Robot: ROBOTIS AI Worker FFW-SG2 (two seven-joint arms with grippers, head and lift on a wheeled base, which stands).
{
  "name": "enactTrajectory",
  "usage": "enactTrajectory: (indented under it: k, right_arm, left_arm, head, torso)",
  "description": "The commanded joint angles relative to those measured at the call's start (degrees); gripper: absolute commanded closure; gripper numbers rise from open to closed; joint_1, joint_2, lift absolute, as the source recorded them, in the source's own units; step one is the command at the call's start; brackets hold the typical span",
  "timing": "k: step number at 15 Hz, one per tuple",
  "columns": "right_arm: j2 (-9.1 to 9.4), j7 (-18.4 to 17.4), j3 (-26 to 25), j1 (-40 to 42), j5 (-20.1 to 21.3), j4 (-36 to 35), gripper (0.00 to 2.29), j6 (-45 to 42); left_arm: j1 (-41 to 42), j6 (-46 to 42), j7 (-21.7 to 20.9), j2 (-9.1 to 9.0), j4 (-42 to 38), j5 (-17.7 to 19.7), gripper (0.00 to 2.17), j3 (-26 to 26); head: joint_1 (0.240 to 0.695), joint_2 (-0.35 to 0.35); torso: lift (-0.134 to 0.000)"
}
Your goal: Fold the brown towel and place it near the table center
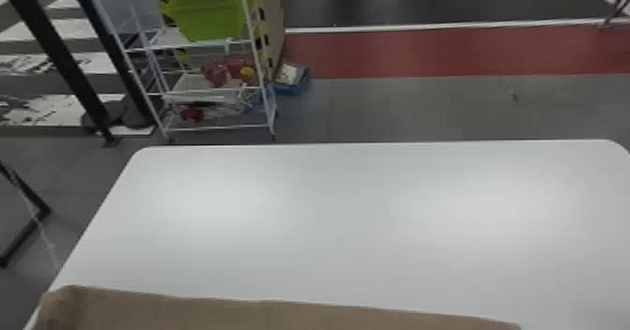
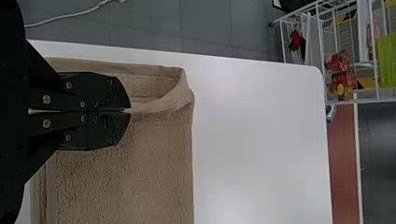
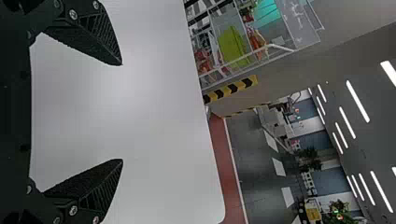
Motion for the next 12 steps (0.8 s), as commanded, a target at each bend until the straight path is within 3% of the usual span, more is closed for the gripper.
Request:
enactTrajectory:
  k: [1, 3, 5, 6, 8, 12]
  right_arm:
    - [0.09, 0.0, 0.01, -0.04, 0.0, 0.0, 0.16, 0.0]
    - [0.26, 0.0, 0.1, -0.04, 0.0, 0.0, 0.16, 0.0]
    - [0.26, 0.0, 0.1, -0.04, 0.09, 0.09, 0.16, 0.0]
    - [0.26, 0.09, 0.01, -0.04, 0.0, 0.09, 0.16, 0.0]
    - [0.09, 0.09, -0.6, 0.32, -0.18, 0.53, 0.16, -0.7]
    - [-0.26, 0.0, -0.34, 0.23, -0.35, 1.4, 0.16, -1.58]
  left_arm:
    - [2.12, 2.5, -1.49, -1.44, -8.29, 3.31, 1.98, 0.29]
    - [3.53, 6.89, -2.99, -1.44, -11.89, 5.16, 1.97, -2.88]
    - [4.14, 8.3, -3.08, -1.44, -12.24, 4.72, 1.97, -7.01]
    - [4.14, 9.53, -2.99, -1.44, -11.89, 3.22, 1.74, -9.03]
    - [3.7, 9.35, -1.93, -1.44, -10.75, 2.26, 1.72, -8.77]
    - [1.86, 9.35, -2.37, -1.44, -8.46, 1.64, 1.72, -2.26]
  head:
    - [0.695, 0.096]
    - [0.695, 0.053]
    - [0.695, -0.006]
    - [0.695, -0.061]
    - [0.695, -0.114]
    - [0.695, -0.097]
  torso:
    - [-0.122]
    - [-0.122]
    - [-0.122]
    - [-0.122]
    - [-0.122]
    - [-0.122]
